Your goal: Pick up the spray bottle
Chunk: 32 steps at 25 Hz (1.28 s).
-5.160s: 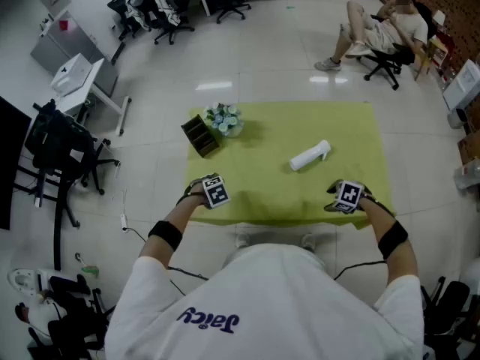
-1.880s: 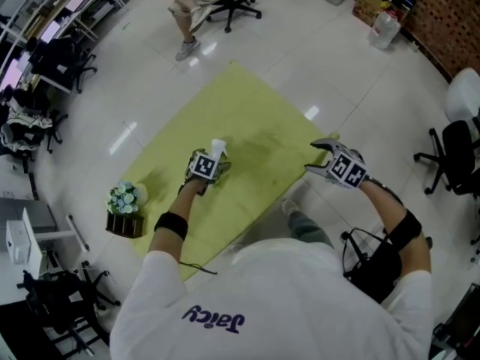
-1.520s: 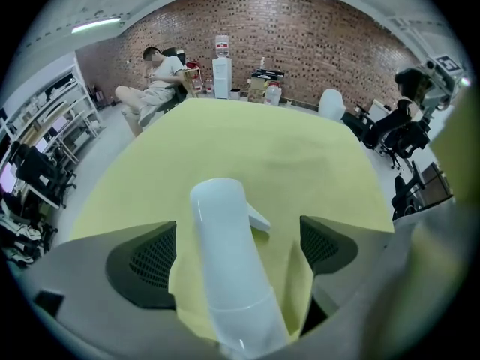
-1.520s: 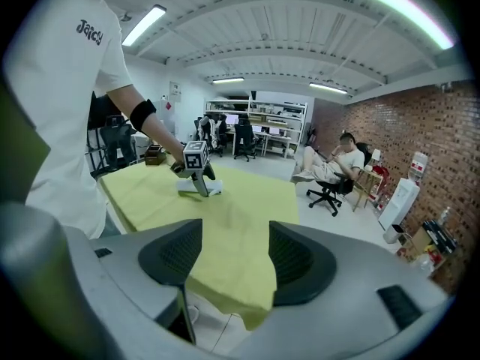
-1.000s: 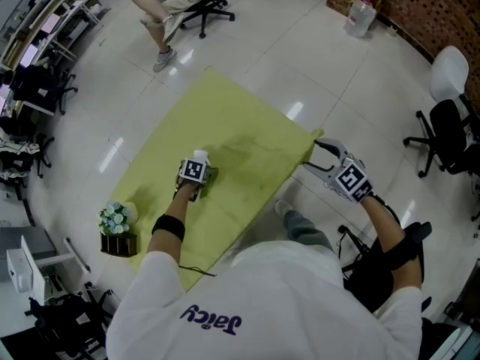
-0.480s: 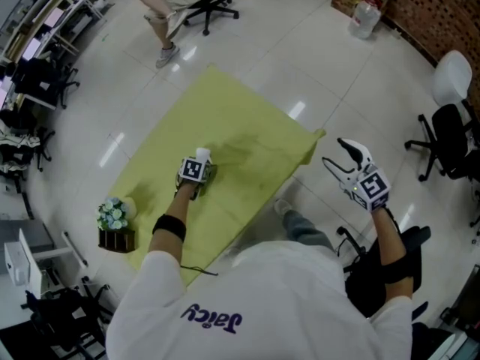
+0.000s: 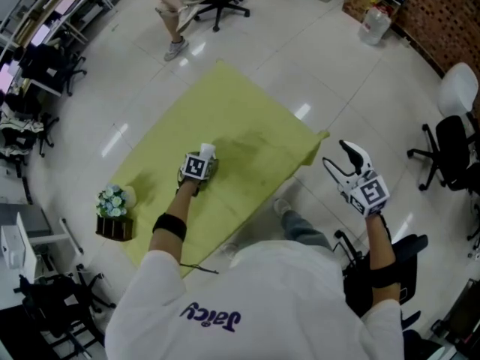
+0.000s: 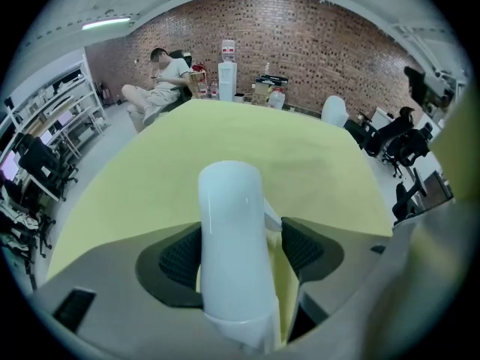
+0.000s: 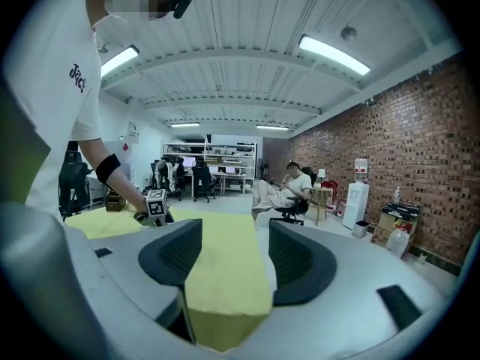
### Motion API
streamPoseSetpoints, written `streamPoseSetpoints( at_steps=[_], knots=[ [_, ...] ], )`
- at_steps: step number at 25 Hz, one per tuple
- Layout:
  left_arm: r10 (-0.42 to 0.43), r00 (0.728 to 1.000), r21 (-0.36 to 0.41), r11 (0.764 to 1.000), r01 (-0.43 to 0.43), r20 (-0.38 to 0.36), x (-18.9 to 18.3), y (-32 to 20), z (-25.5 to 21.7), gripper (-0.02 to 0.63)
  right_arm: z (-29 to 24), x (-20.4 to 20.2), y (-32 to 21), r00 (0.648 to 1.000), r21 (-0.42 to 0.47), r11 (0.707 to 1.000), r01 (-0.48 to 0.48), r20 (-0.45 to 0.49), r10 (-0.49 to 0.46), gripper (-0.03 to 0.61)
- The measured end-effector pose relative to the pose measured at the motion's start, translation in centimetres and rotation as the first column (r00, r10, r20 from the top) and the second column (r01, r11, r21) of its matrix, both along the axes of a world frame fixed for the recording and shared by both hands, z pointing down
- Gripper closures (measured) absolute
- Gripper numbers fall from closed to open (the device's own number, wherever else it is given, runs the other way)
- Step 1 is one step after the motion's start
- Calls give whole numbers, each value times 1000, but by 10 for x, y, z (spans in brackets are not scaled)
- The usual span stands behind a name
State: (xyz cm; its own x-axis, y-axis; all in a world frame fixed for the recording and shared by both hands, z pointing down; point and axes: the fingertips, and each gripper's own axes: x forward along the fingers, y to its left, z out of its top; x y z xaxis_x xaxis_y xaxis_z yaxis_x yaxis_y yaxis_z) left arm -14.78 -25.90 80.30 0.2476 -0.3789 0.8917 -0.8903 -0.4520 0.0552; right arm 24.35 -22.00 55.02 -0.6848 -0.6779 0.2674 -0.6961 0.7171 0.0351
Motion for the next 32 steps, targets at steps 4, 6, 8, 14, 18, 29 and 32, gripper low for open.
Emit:
streamPoseSetpoints(
  at_steps=[4, 6, 8, 14, 18, 29, 32],
  knots=[
    [-26, 999, 70, 997, 27, -25, -1, -1, -25, 279, -3, -11, -3, 999, 16, 1000, 12, 43, -12, 288],
    [-43, 998, 104, 993, 46, -36, -4, 1, -39, 279, -4, -20, -4, 998, 23, 999, 26, 63, -27, 288],
    [-60, 997, 146, 987, 67, -51, -7, 3, -56, 281, -5, -31, -4, 996, 32, 998, 46, 77, -48, 288],
    [-156, 981, 284, 941, 184, -118, -22, 17, -108, 281, -14, -65, -10, 986, 59, 993, 106, 124, -113, 288],
    [-225, 961, 347, 898, 270, -163, -32, 41, -136, 281, -19, -91, -13, 975, 71, 986, 154, 152, -163, 288],
    [-403, 860, 477, 716, 510, -313, -80, 130, -208, 281, -32, -201, 1, 905, 76, 931, 357, 218, -365, 288],
    [-442, 843, 516, 667, 537, -307, -93, 155, -225, 281, -38, -230, 6, 880, 81, 910, 405, 234, -413, 288]
  ],
)
